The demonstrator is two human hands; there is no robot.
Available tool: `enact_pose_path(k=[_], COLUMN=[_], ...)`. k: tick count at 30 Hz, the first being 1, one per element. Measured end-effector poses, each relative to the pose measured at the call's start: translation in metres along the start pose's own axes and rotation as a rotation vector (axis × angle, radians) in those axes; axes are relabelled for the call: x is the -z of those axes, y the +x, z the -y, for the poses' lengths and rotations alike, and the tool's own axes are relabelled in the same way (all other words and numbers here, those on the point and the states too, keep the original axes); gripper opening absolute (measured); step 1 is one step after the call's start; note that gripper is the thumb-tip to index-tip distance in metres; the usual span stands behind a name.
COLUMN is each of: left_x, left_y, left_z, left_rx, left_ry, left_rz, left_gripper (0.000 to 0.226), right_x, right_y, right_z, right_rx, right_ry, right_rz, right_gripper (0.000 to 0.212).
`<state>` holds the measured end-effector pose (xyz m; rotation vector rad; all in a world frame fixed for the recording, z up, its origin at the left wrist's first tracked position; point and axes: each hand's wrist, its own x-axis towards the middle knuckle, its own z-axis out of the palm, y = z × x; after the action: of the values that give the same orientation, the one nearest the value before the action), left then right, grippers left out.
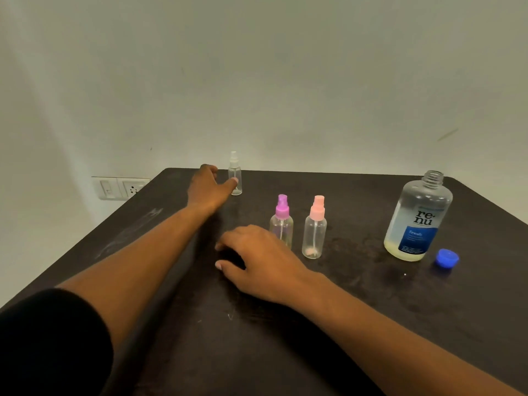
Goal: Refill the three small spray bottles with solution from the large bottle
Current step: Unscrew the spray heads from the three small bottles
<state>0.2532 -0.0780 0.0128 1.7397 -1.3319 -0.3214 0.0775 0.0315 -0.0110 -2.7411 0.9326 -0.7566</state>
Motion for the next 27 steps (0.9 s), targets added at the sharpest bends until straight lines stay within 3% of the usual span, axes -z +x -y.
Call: enact_pose_path(k=[4, 13, 27], left_x=[-0.017, -0.038, 0.025], left_y=[0.028, 0.043, -0.038], left_z=[-0.001, 0.012, 0.015], left_rx=[0.043, 0.003, -0.127], left_ry=[0.008, -0.058, -0.159], left_rz=[0.101, 0.043, 0.028], left_gripper=[0.074, 0.037, 0.03], right_x=[-0.007, -0.011, -0.005], right_y=[-0.004, -0.006, -0.009], right_z=[-0.005, -0.008, -0.009], right_rx=[0.044, 0.051, 0.01], right_ry=[0.007, -0.004, 0.041], right_rz=[0.032, 0.037, 0.062], right_gripper=[0.033, 0.032, 0.033])
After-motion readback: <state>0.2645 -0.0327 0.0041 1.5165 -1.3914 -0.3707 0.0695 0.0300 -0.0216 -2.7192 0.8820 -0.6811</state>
